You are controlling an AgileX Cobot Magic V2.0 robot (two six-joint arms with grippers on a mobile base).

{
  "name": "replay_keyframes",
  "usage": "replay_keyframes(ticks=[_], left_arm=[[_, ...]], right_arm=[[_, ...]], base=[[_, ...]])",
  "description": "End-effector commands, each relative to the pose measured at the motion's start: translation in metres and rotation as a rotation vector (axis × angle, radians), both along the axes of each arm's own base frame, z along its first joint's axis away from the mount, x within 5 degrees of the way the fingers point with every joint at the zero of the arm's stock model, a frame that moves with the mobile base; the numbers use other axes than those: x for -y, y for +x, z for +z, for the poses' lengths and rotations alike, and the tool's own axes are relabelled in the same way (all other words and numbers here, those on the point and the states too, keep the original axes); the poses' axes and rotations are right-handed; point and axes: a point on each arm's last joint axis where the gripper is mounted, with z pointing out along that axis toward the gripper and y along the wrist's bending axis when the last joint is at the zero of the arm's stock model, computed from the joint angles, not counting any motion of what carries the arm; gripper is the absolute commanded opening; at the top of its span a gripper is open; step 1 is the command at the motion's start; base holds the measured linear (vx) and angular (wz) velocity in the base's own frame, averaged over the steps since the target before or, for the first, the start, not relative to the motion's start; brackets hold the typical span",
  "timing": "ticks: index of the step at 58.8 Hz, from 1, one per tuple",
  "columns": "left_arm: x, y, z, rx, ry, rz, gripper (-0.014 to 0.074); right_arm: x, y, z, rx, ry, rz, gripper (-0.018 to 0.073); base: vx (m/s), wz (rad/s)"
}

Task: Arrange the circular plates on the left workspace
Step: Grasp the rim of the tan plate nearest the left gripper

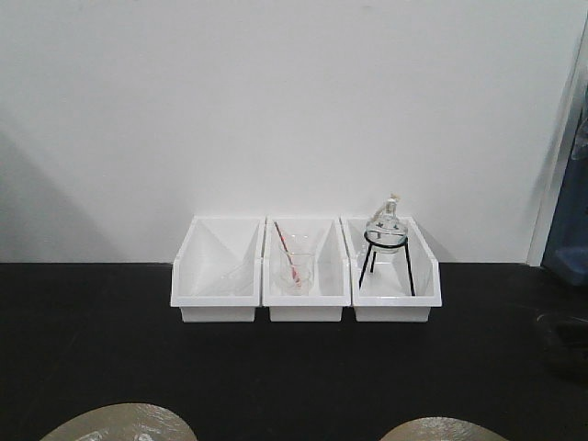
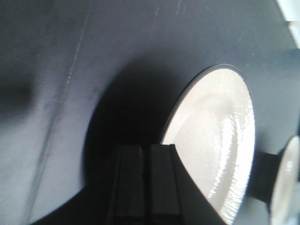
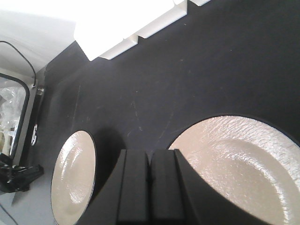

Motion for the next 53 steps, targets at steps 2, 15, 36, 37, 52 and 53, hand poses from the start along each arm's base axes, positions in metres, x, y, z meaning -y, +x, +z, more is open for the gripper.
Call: replay_keyframes(ticks=[2,15,36,37,52,53], left_arm=[[0.002,0.007,0.01,0.05,-0.092,0.005,0.0003],[0.003,0.012,-0.002,0.099,-0.133,-0.03,0.0023],[0.006,0.014,0.0,0.148,-0.139,-0.053,0.0304],[0.006,0.014,0.0,0.148,-0.141,-0.056,0.0325],[0.014,0.013,-0.004,0.113,-0.102,-0.129,0.0434],[0.015,0.013,-0.004,0.112,-0.099,-0.133,0.0433]], right_arm=[[-0.001,0.001,0.016,0.069,0.037,-0.007,-0.0003],[-0.001,0.002,0.015,0.068,0.037,-0.008,-0.0003],[-0.001,0.002,0.015,0.067,0.038,-0.005,-0.0003],[-0.001,0.002,0.015,0.067,0.038,-0.005,-0.0003],[-0.001,0.002,0.015,0.067,0.038,-0.005,-0.0003],[-0.001,0.002,0.015,0.067,0.038,-0.005,-0.0003]], base=[[0.0,0.0],[0.0,0.0],[0.0,0.0],[0.0,0.0],[0.0,0.0],[0.0,0.0]])
